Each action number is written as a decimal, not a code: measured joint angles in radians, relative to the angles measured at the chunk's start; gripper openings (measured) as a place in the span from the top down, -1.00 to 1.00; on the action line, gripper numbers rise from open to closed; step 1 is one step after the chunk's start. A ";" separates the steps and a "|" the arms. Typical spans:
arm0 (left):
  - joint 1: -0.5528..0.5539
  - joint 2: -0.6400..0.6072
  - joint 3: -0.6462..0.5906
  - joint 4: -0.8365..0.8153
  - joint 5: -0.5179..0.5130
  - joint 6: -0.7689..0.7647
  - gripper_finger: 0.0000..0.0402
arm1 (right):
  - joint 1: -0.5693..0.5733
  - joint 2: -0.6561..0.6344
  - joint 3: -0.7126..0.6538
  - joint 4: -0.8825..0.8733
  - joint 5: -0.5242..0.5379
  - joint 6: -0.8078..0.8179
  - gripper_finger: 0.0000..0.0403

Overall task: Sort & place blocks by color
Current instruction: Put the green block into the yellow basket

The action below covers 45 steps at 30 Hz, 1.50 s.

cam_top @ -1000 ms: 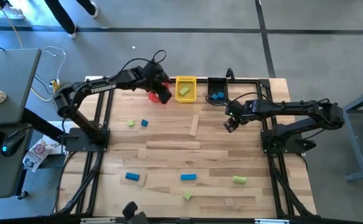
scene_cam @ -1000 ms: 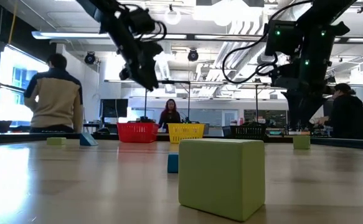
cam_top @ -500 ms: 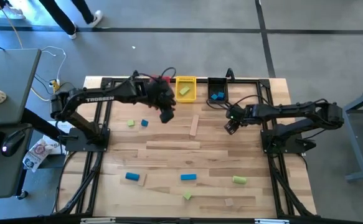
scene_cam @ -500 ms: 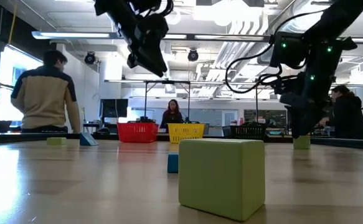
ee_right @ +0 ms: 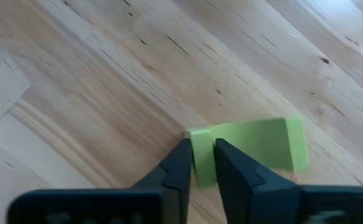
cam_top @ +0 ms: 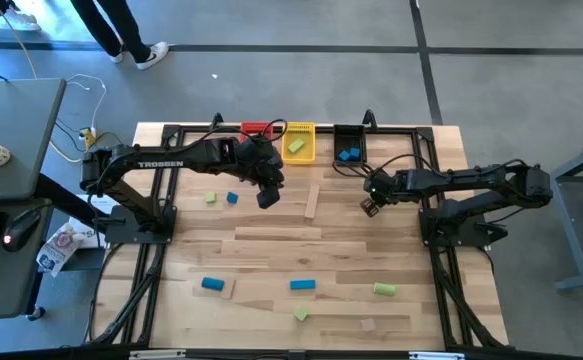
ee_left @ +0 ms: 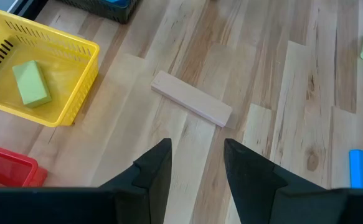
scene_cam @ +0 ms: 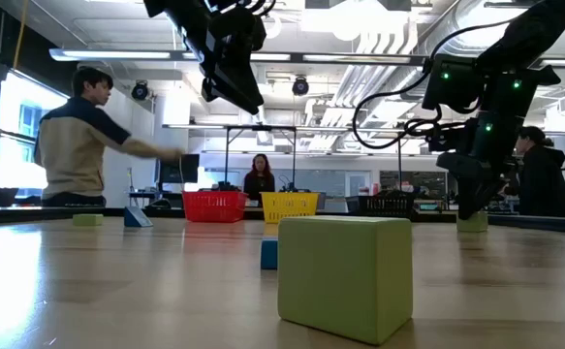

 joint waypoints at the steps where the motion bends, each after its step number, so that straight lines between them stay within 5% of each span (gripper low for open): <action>1: 0.000 0.000 0.000 0.000 0.000 0.000 0.35 | 0.000 0.000 0.000 0.000 0.000 0.000 0.82; 21: 0.002 0.001 0.000 -0.003 -0.052 0.043 0.35 | 0.048 0.000 0.102 0.071 -0.111 0.006 0.98; 28: 0.013 0.001 0.000 -0.003 -0.129 0.043 0.35 | 0.072 0.000 0.164 0.224 -0.112 -0.081 0.98; 45: 0.053 0.001 0.000 -0.003 -0.131 0.043 0.35 | 0.016 0.000 0.174 0.666 -0.141 -0.314 0.98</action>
